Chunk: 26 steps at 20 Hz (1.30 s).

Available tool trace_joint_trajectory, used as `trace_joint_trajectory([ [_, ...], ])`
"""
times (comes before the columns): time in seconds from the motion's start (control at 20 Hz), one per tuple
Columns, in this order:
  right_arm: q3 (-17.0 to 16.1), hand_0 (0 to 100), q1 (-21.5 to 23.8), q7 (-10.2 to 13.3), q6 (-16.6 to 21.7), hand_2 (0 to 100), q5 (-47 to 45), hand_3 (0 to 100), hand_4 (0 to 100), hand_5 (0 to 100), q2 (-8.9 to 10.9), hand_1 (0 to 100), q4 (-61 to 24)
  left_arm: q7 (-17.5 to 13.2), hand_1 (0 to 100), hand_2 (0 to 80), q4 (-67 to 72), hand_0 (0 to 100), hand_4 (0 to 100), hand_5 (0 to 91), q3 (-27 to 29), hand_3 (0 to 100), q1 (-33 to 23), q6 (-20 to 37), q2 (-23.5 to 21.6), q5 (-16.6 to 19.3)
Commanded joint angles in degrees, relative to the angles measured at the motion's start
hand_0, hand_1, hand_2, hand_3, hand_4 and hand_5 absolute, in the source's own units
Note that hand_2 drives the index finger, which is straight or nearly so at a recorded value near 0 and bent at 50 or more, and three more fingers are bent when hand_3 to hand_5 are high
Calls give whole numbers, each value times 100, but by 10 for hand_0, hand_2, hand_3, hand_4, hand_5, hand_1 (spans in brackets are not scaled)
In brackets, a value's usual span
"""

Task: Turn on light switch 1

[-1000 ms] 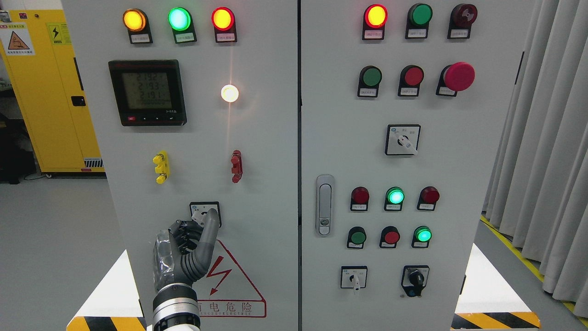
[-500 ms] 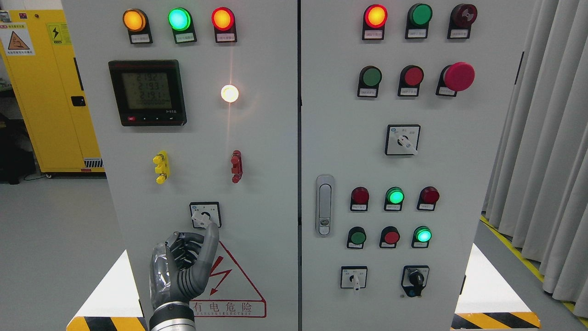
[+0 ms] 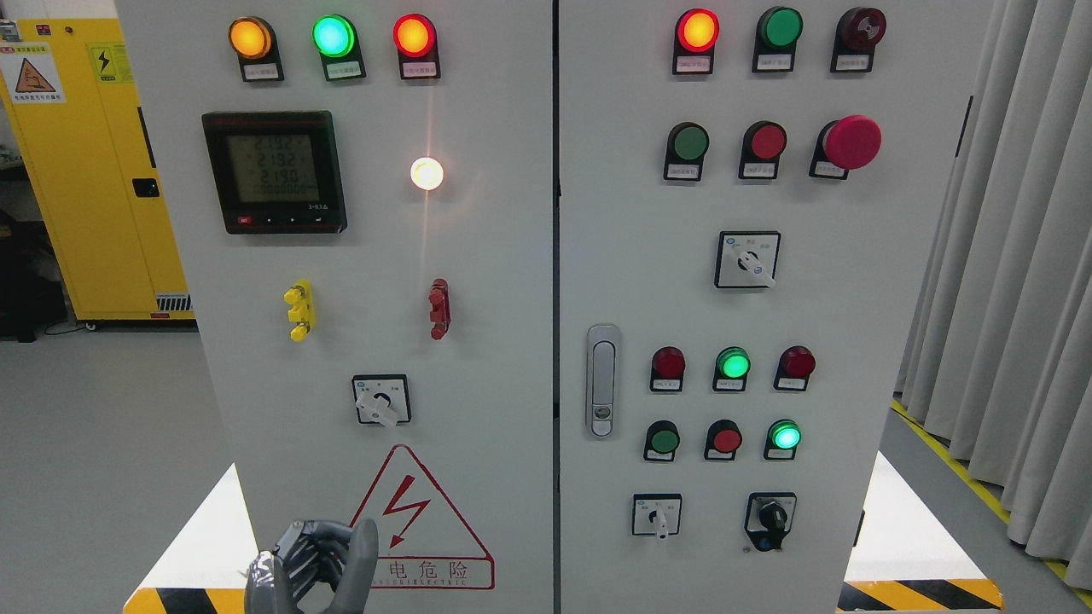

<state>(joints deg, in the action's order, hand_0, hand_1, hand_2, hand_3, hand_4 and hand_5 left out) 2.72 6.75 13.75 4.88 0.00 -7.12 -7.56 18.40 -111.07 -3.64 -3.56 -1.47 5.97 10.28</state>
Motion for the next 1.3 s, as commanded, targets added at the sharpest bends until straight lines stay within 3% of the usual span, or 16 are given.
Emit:
trace_joint_trajectory([
  [0.0, 0, 0, 1, -4, -4, 40, -167, 0, 0, 0, 0, 500, 0, -545, 336, 573, 997, 0, 870, 737, 1056, 785, -1154, 620, -368, -1176],
  [0.1, 0, 0, 1, -4, -4, 40, -167, 0, 0, 0, 0, 500, 0, -1186, 332, 555, 1734, 0, 851, 695, 1469, 778, -1322, 1032, -438, -1406],
  [0.2, 0, 0, 1, -4, -4, 40, -167, 0, 0, 0, 0, 500, 0, -1766, 318, 524, 2595, 0, 816, 590, 1786, 743, -1384, 1690, -474, -1450],
  [0.35, 0, 0, 1, -4, -4, 40, -167, 0, 0, 0, 0, 500, 0, -2260, 309, 442, 4124, 0, 694, 408, 2042, 615, -1393, 2448, -483, -1450],
  [0.55, 0, 0, 1, -4, -4, 40, -167, 0, 0, 0, 0, 500, 0, -2376, 309, 335, 5988, 0, 551, 220, 1990, 479, -1524, 2766, -535, -1450],
  [0.6, 0, 0, 1, -4, -4, 40, -167, 0, 0, 0, 0, 500, 0, -2384, 311, 273, 6470, 0, 466, 130, 1964, 394, -1524, 2792, -535, -1424],
  [0.7, 0, 0, 1, -4, -4, 40, -167, 0, 0, 0, 0, 500, 0, -2411, 329, 154, 7516, 0, 415, 103, 1902, 315, -1516, 2792, -518, -1415],
  [0.75, 0, 0, 1, -4, -4, 40, -167, 0, 0, 0, 0, 500, 0, -2437, 331, 57, 7974, 0, 396, 104, 1841, 256, -1472, 2792, -500, -1380],
  [0.8, 0, 0, 1, -4, -4, 40, -167, 0, 0, 0, 0, 500, 0, -2446, 332, 19, 8344, 0, 368, 90, 1727, 226, -1446, 2740, -491, -1345],
  [0.85, 0, 0, 1, -4, -4, 40, -167, 0, 0, 0, 0, 500, 0, -2463, 331, 0, 8704, 0, 314, 0, 1535, 168, -1419, 2679, -491, -1345],
  [1.05, 0, 0, 10, -4, -4, 40, -167, 0, 0, 0, 0, 500, 0, -2464, 281, 0, 9437, 0, 214, 0, 603, 34, -1393, 2004, -667, -1327],
  [1.15, 0, 0, 1, -4, -4, 40, -167, 0, 0, 0, 0, 500, 0, -2498, 255, 0, 9472, 0, 177, 0, 435, 2, -1358, 1547, -702, -1327],
  [1.25, 0, 0, 1, -4, -4, 40, -167, 0, 0, 0, 0, 500, 0, -2744, 250, 0, 9507, 0, 136, 0, 347, 0, -1314, 1177, -737, -1318],
])
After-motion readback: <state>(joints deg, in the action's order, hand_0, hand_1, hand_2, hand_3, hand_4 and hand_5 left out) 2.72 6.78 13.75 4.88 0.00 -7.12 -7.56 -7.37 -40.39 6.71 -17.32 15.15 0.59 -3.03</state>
